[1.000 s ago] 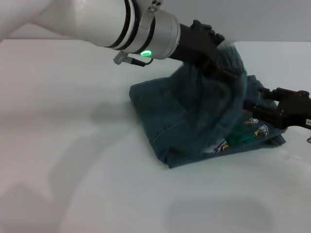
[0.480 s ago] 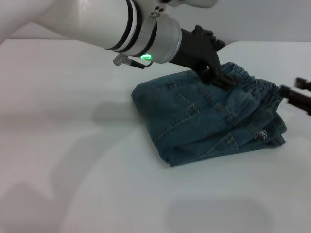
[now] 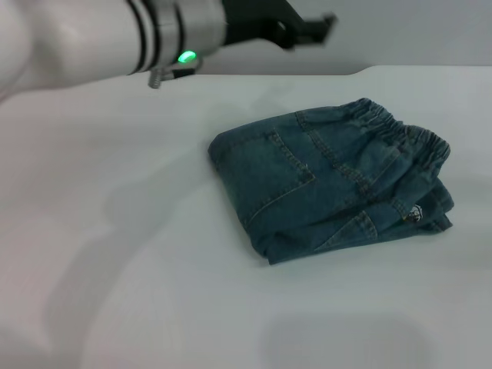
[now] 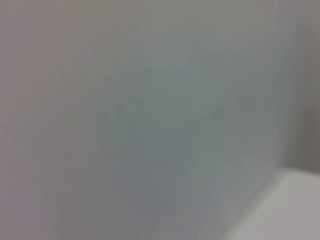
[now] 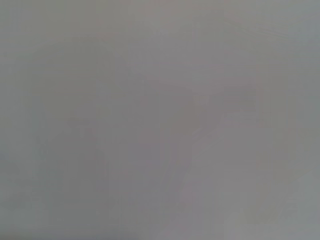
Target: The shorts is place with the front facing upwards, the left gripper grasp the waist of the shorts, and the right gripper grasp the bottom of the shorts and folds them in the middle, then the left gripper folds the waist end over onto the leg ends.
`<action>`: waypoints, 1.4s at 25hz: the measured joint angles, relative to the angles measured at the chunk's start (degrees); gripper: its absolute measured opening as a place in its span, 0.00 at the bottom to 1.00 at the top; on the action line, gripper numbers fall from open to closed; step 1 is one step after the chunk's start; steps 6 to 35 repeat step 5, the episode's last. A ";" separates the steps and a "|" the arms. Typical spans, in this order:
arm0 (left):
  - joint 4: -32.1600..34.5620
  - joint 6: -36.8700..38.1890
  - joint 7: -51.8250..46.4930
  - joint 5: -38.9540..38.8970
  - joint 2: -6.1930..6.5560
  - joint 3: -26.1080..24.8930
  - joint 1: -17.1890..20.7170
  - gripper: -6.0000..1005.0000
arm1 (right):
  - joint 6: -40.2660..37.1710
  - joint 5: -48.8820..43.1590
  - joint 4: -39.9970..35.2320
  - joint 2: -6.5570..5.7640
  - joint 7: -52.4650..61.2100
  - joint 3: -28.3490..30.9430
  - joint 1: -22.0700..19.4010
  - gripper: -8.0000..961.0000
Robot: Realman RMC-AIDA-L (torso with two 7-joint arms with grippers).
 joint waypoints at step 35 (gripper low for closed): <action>-3.98 -11.79 14.28 -20.94 -0.20 0.67 4.92 0.84 | -0.35 15.33 7.91 -0.06 -18.24 3.09 0.40 0.59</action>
